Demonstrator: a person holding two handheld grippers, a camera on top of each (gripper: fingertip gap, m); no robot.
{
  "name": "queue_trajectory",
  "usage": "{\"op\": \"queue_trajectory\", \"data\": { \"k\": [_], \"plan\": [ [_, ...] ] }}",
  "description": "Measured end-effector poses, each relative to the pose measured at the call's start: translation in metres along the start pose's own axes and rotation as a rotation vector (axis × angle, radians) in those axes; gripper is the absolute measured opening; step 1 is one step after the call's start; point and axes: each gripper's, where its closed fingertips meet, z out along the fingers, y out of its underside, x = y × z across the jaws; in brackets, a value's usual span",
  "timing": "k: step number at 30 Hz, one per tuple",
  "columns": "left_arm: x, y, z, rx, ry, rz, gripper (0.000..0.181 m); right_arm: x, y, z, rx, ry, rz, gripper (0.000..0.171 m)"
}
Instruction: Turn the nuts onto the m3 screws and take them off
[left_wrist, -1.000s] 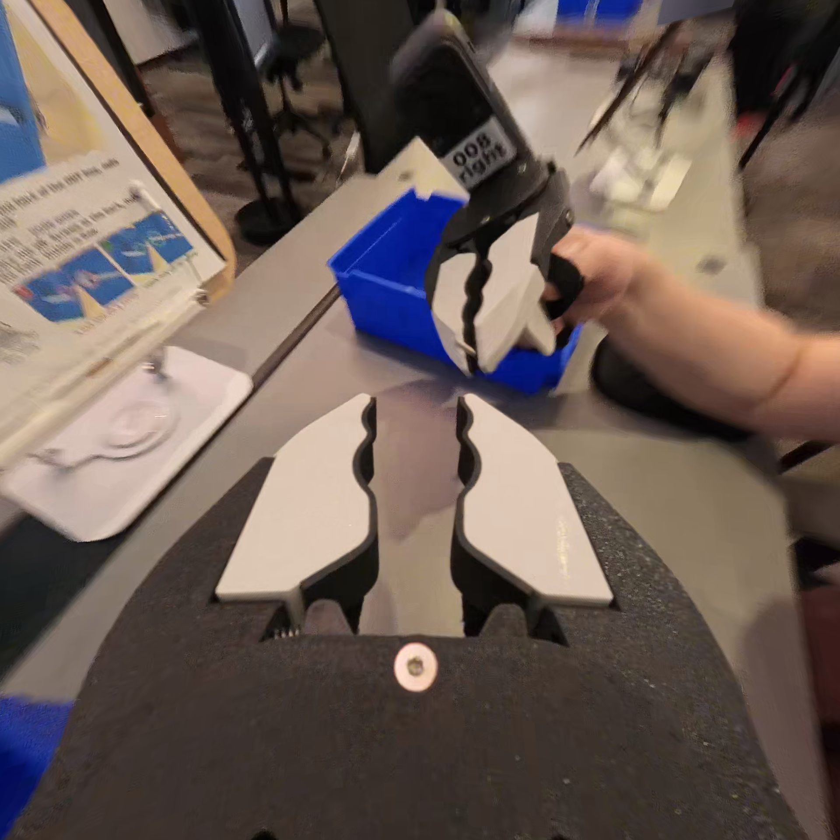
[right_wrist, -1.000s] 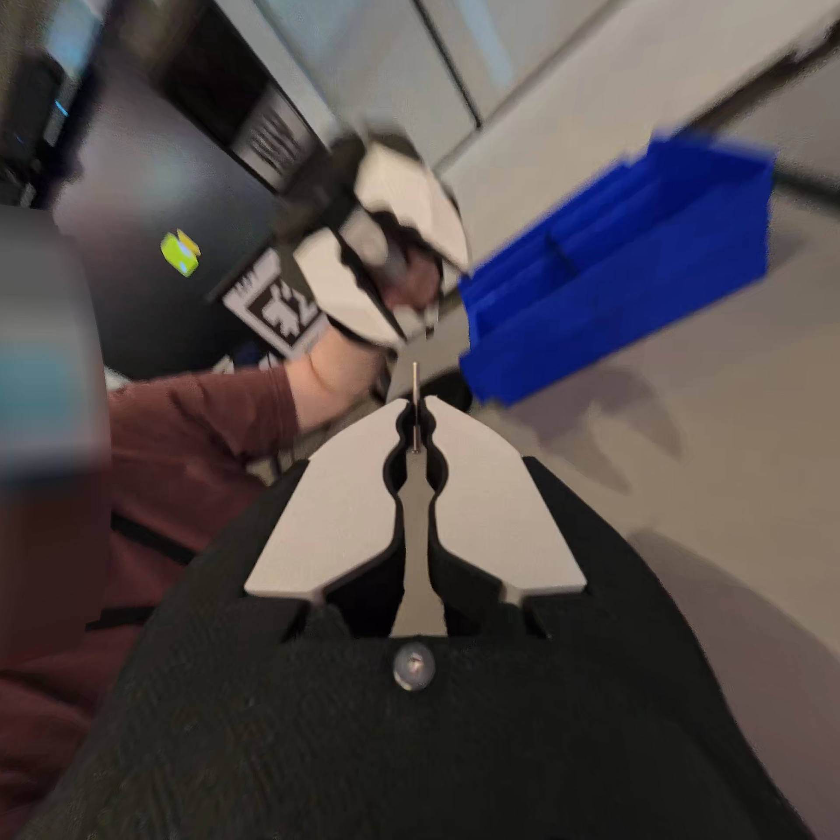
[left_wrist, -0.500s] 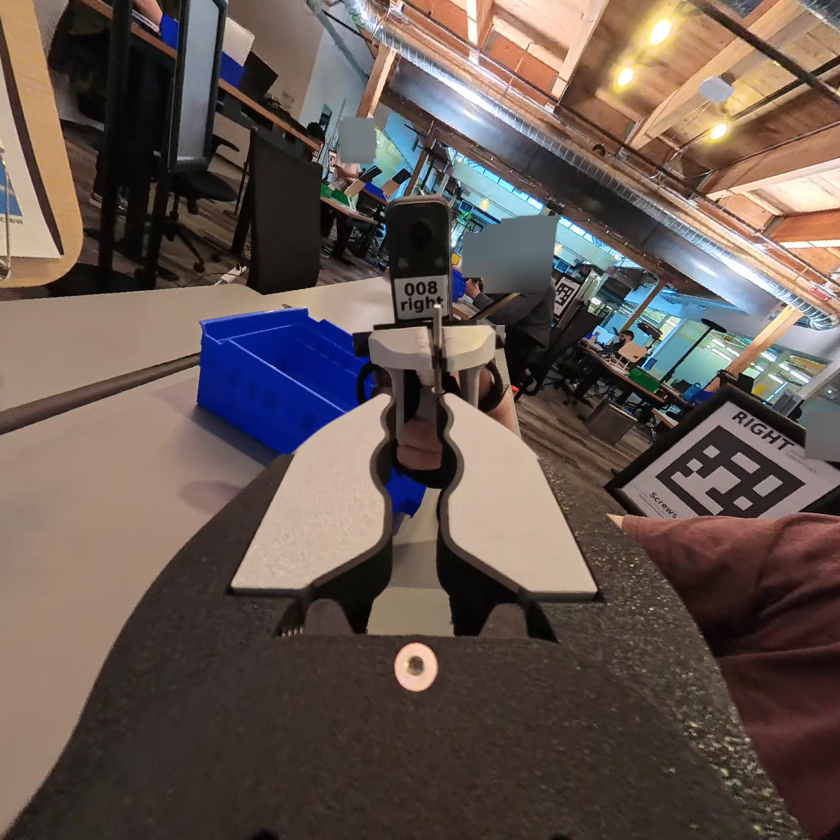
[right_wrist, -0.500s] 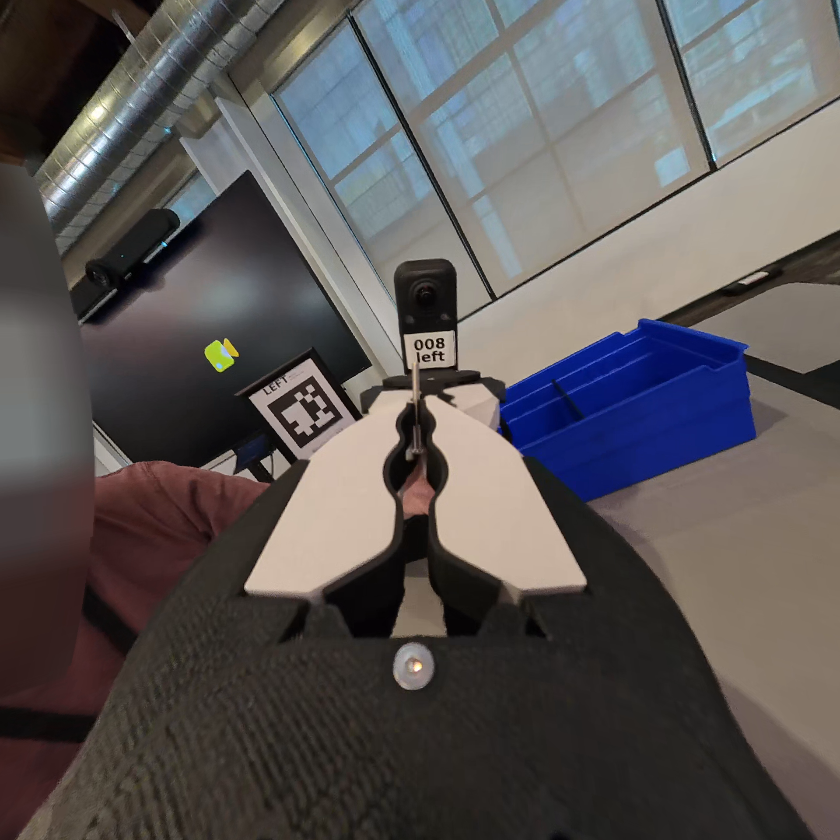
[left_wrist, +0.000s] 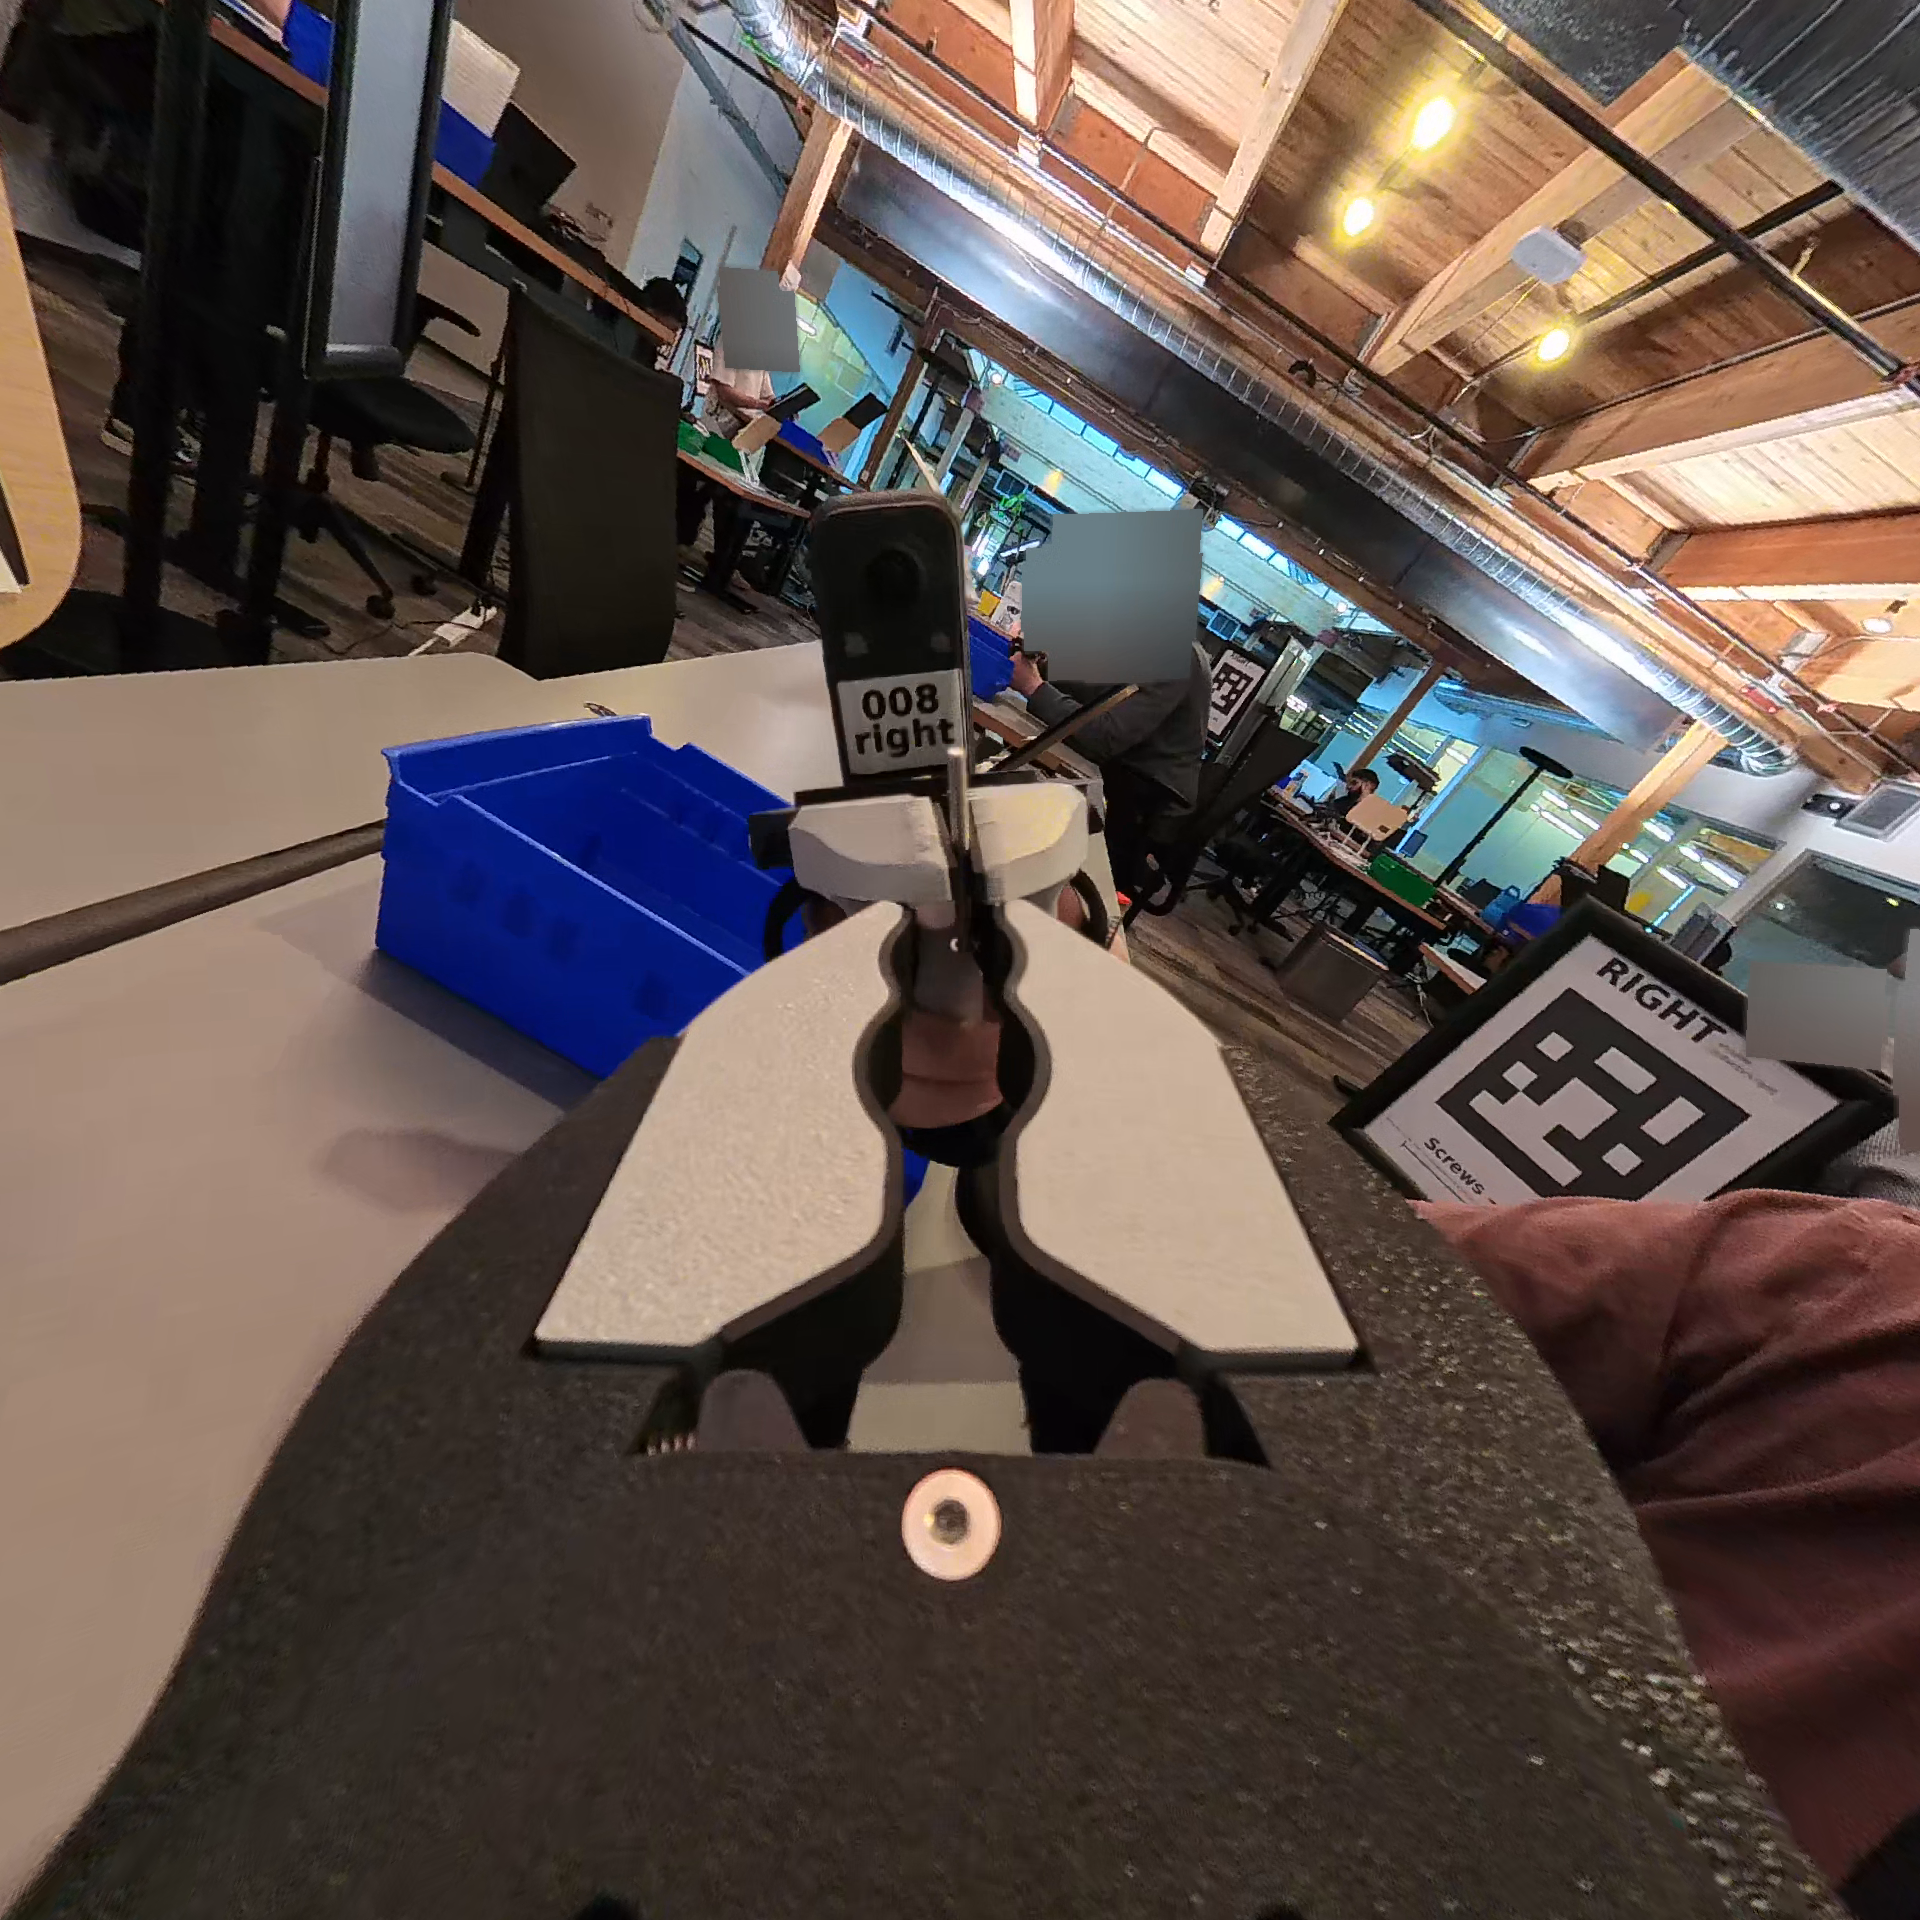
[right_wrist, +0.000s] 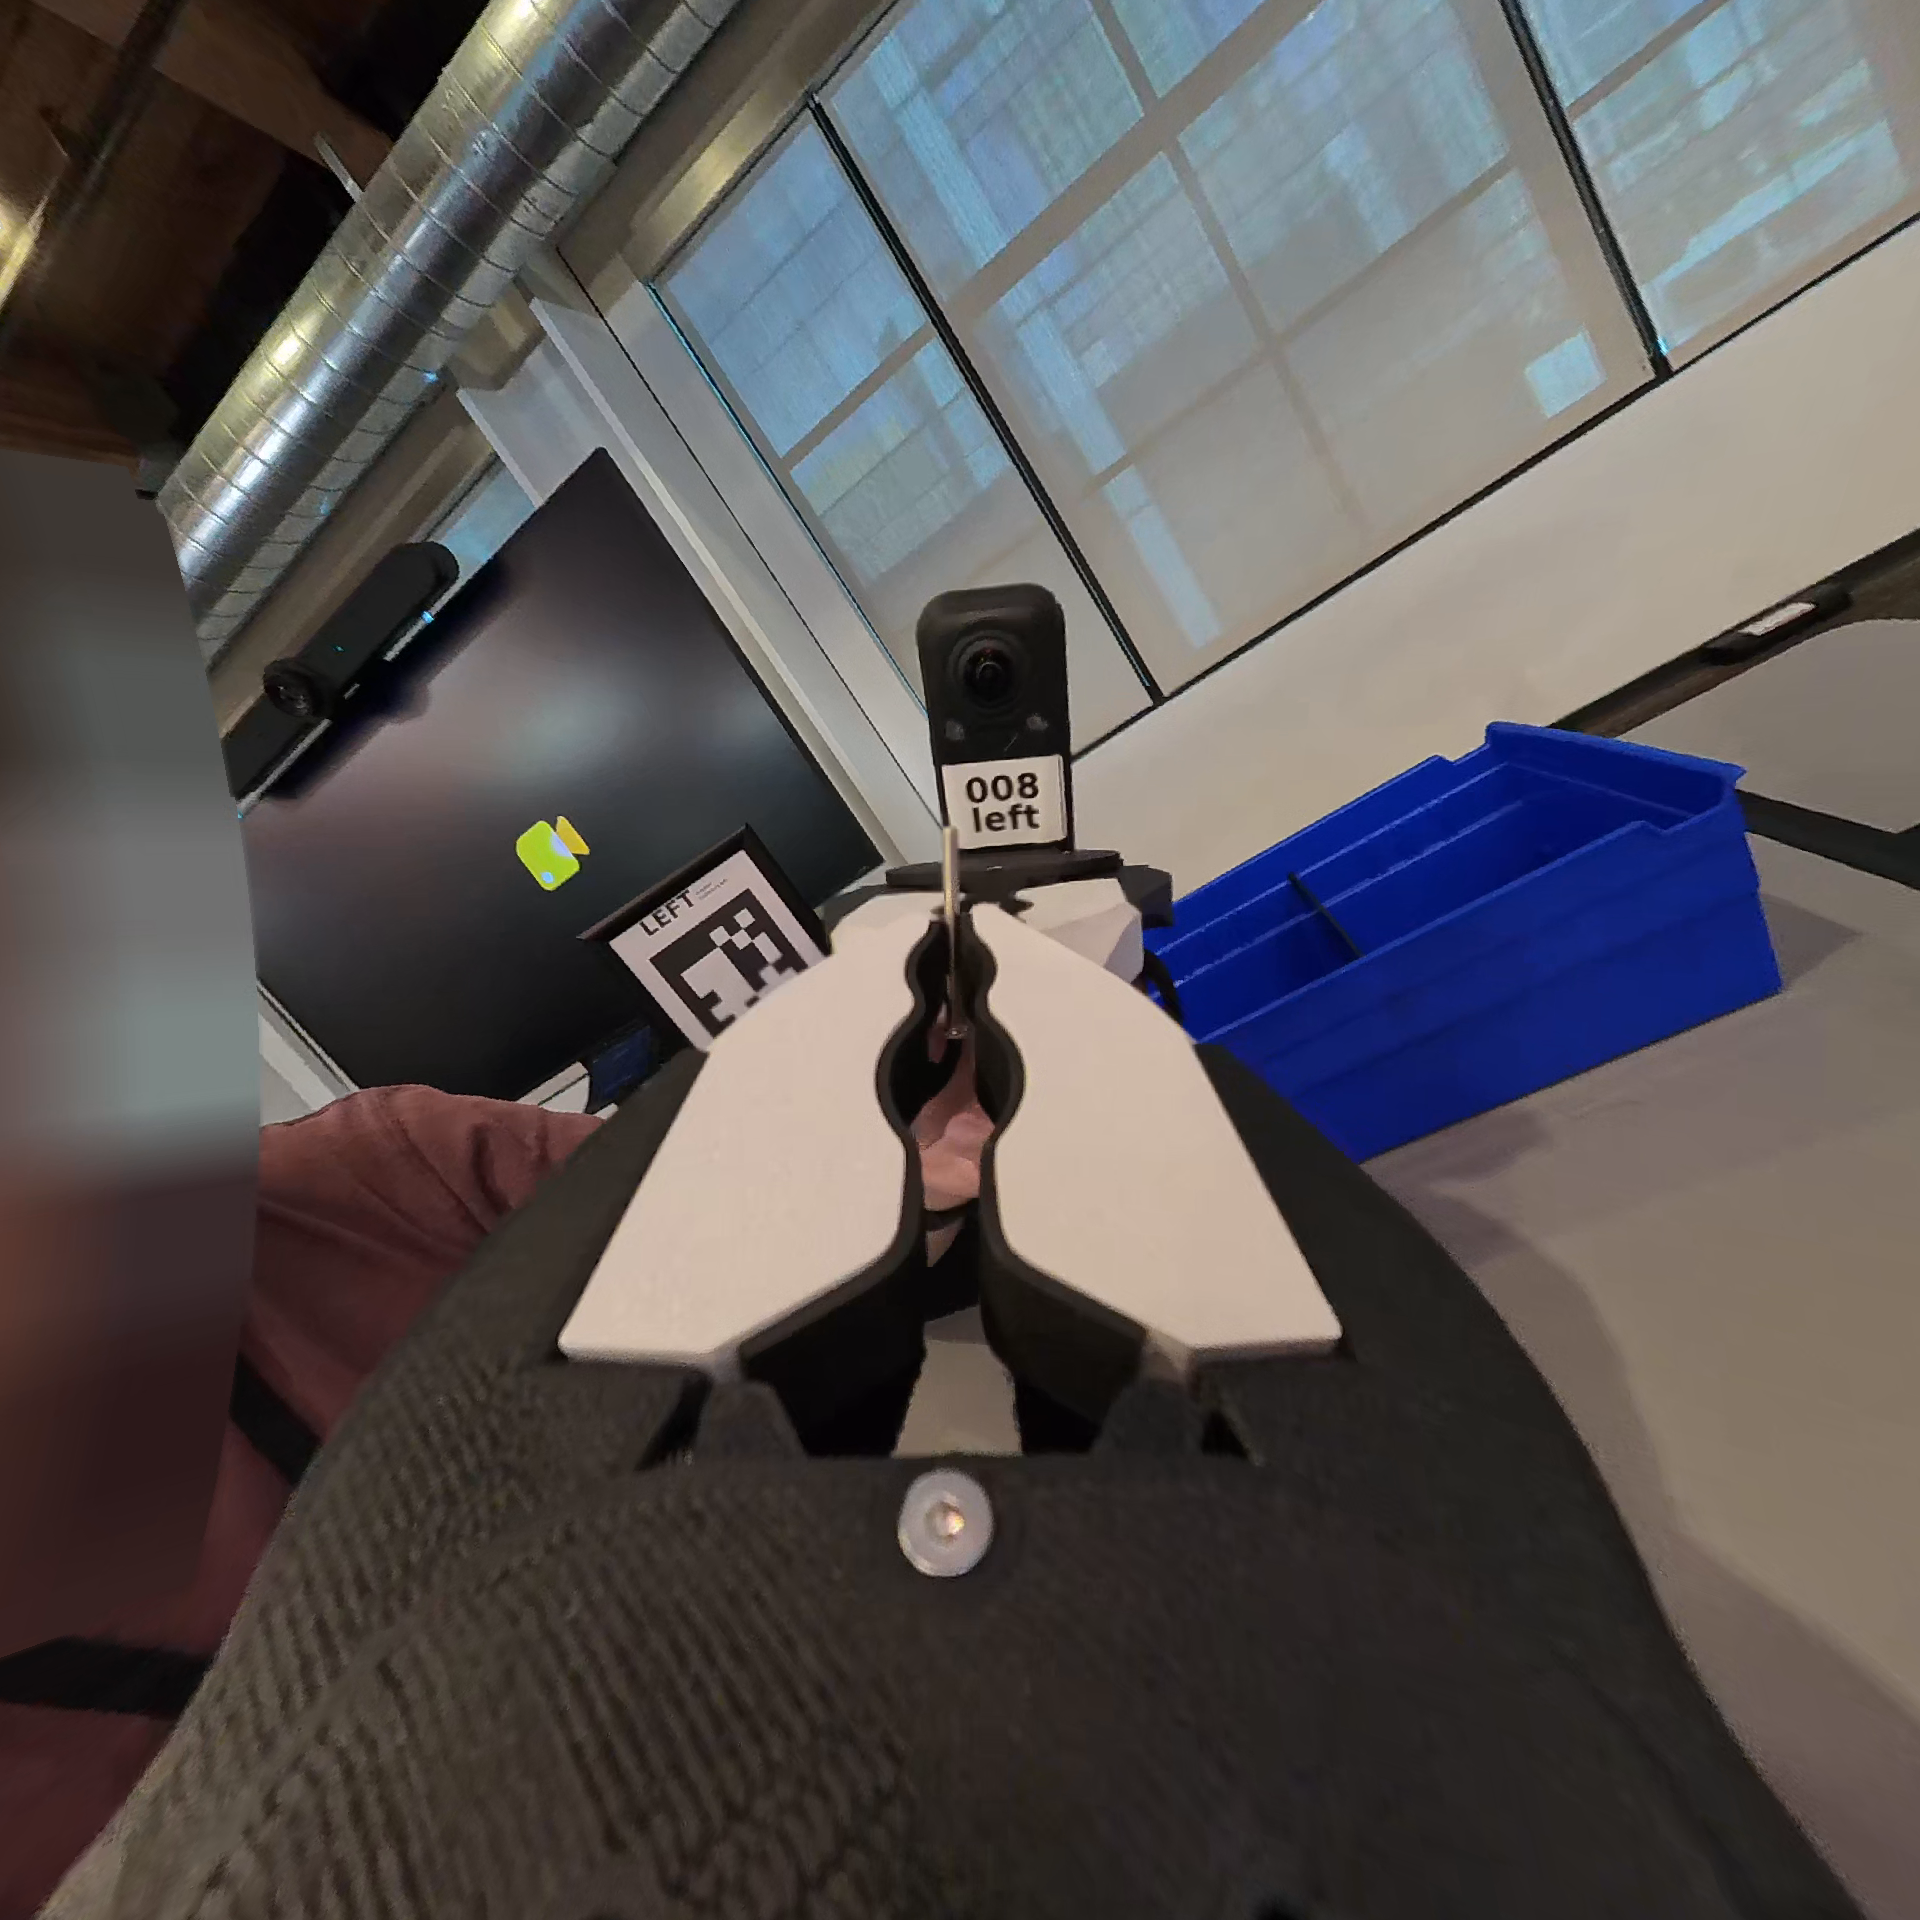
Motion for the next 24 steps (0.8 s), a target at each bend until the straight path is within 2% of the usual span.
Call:
{"op": "queue_trajectory", "data": {
  "k": [3,24],
  "plan": [
    [0.001,-0.001,0.003,-0.001,0.018,-0.017,0.005,0.001,-0.002,-0.002,0.014,-0.005,0.024,0.002],
    [-0.003,0.012,0.004,-0.14,0.052,-0.163,0.005,0.008,0.005,-0.013,-0.081,0.032,0.116,0.002]
  ]
}}
